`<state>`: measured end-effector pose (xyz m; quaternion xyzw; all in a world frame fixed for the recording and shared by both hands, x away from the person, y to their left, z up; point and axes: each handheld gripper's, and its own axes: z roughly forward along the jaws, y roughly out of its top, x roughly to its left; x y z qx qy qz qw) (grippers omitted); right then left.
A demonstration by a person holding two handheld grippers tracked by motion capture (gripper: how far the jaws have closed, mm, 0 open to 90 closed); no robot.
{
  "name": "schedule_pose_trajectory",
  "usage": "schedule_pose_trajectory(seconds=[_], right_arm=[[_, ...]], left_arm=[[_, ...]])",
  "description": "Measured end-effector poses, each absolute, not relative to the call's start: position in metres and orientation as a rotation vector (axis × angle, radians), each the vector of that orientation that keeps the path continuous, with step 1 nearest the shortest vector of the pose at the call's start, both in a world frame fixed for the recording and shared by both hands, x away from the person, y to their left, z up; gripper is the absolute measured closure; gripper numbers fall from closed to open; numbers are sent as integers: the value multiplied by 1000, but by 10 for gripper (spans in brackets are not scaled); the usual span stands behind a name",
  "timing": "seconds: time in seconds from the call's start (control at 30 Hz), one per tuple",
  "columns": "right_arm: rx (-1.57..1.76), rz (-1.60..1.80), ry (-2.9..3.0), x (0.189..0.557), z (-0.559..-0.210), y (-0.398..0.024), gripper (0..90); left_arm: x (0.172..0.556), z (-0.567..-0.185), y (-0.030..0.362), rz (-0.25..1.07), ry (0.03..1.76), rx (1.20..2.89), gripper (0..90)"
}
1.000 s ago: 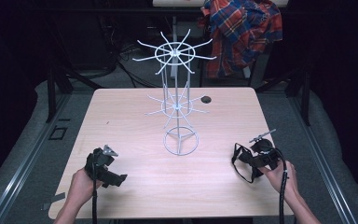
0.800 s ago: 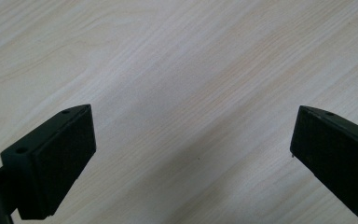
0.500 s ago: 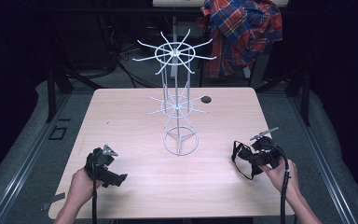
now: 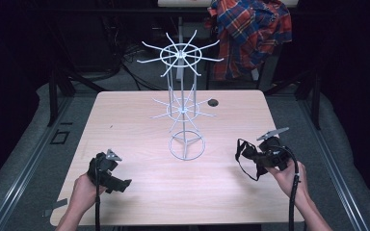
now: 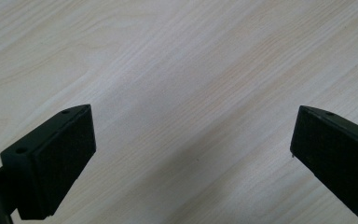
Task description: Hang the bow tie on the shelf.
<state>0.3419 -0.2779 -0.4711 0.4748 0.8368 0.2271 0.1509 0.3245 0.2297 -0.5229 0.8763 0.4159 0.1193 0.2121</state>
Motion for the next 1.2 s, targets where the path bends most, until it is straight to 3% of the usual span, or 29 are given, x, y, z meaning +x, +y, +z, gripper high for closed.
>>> schedule_pose_trajectory(seconds=[1.2], right_arm=[[1180, 824, 2373, 340, -415, -237, 767]], left_arm=[[324, -523, 231, 343, 1171, 2430, 1]])
